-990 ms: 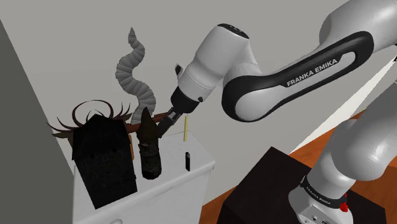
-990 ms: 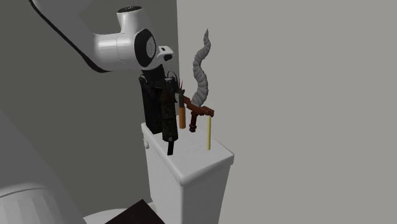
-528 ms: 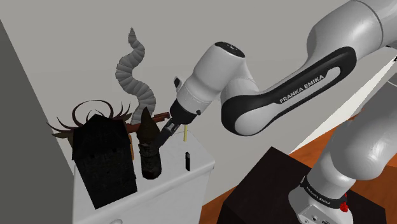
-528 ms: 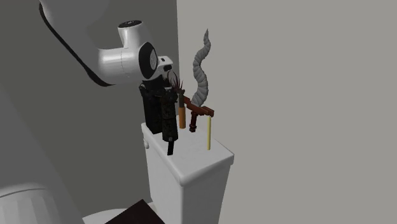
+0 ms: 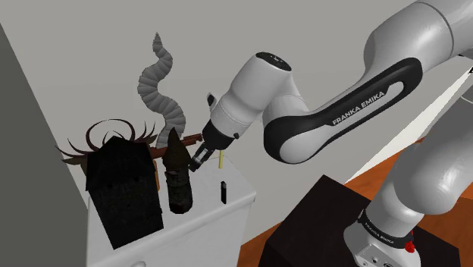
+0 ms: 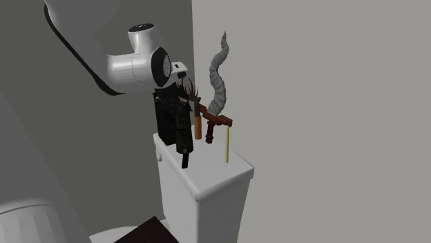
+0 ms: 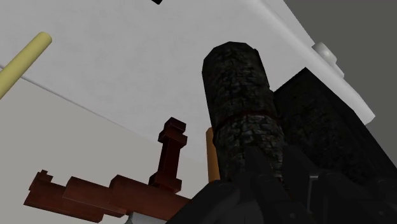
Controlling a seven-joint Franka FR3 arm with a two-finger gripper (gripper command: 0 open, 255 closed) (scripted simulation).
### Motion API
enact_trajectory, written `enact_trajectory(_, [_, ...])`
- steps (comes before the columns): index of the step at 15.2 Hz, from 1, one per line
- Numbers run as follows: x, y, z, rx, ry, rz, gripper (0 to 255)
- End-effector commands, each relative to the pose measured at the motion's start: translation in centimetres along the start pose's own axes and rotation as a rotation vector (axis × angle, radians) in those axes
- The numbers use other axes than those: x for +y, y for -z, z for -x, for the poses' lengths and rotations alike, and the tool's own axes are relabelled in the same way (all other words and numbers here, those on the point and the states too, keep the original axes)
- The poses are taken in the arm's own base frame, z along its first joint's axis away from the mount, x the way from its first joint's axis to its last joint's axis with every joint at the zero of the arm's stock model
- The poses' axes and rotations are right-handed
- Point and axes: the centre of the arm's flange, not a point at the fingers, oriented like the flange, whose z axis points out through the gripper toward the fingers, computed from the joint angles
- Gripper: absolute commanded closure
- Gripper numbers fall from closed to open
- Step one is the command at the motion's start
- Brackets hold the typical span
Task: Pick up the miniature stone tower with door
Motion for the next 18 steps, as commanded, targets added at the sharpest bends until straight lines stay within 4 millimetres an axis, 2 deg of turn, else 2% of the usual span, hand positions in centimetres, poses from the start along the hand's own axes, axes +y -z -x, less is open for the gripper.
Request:
enact_trajectory(1, [0.0,0.0,0.0,-0.001,0.0,0.0,255])
enact_trajectory(3, [0.0,0.0,0.0,-0.001,0.0,0.0,255])
enact_trajectory(18, [-0.2,6.9,-3.8,-0.001,0.0,0.0,255])
